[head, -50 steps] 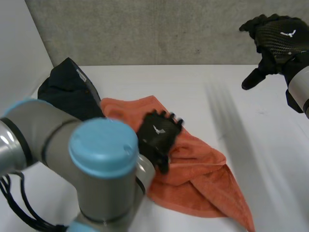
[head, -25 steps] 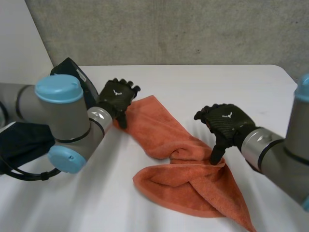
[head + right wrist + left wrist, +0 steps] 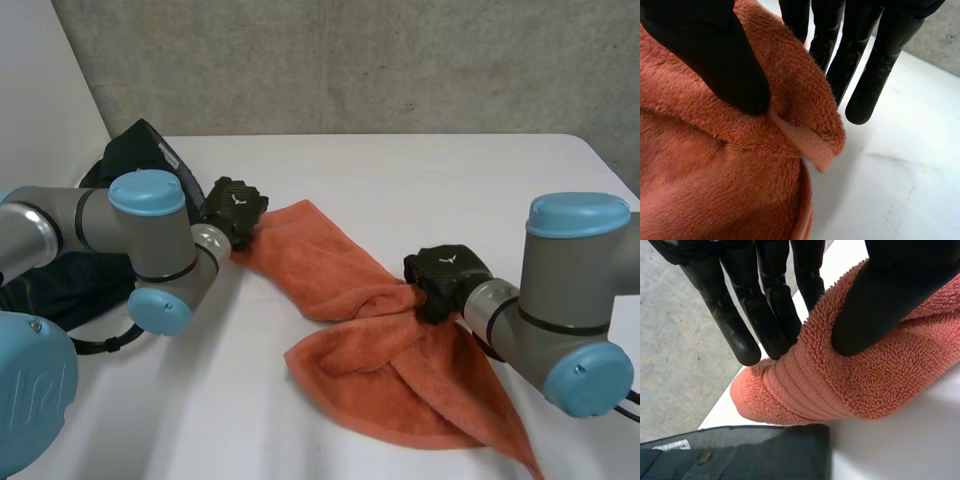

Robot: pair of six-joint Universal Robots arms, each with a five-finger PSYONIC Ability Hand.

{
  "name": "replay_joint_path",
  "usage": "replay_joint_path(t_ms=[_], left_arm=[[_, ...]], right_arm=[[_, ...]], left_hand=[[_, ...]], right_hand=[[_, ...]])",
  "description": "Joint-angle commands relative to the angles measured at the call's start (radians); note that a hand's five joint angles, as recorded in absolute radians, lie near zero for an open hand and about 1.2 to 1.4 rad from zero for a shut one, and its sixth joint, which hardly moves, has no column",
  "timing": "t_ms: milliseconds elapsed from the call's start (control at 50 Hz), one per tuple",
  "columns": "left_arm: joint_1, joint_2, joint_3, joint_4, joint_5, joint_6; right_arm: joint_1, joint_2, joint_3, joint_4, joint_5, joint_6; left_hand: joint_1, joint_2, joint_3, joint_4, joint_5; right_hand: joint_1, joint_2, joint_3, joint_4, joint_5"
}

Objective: Fold the laundry.

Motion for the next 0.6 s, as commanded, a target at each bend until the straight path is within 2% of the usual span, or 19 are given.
replay_joint_path(t_ms=[20, 140, 220, 280, 440, 600], left_arm=[[-0.033, 0.091, 0.079, 0.012, -0.044, -0.037], [-0.045, 0.275, 0.109, 0.013, -0.167, -0.198], [-0.044, 0.413, 0.035, 0.005, -0.181, -0.275], [-0.044, 0.49, -0.04, 0.004, -0.179, -0.284], [-0.064, 0.721, -0.292, -0.037, -0.179, -0.294], [-0.113, 0.867, -0.431, -0.191, -0.181, -0.303]], right_arm=[[-0.009, 0.017, -0.313, -0.001, 0.022, -0.015], [-0.011, -0.124, -0.46, -0.024, 0.019, -0.016], [-0.011, -0.179, -0.471, -0.003, 0.009, -0.053], [-0.009, -0.205, -0.448, 0.031, 0.009, -0.112], [-0.019, -0.284, -0.357, 0.31, 0.012, -0.402], [-0.061, -0.389, -0.348, 0.462, -0.004, -0.472]], left_hand=[[0.269, 0.207, 0.219, 0.203, 0.256], [0.269, 0.207, 0.219, 0.203, 0.256], [0.269, 0.207, 0.219, 0.203, 0.256], [0.269, 0.207, 0.219, 0.203, 0.256], [0.269, 0.207, 0.219, 0.203, 0.256], [0.269, 0.207, 0.219, 0.203, 0.256]], right_hand=[[0.46, 0.226, 0.223, 0.213, 0.258], [0.46, 0.226, 0.223, 0.213, 0.258], [0.46, 0.226, 0.223, 0.213, 0.258], [0.46, 0.226, 0.223, 0.213, 0.258], [0.46, 0.226, 0.223, 0.213, 0.258], [0.46, 0.226, 0.223, 0.213, 0.258]])
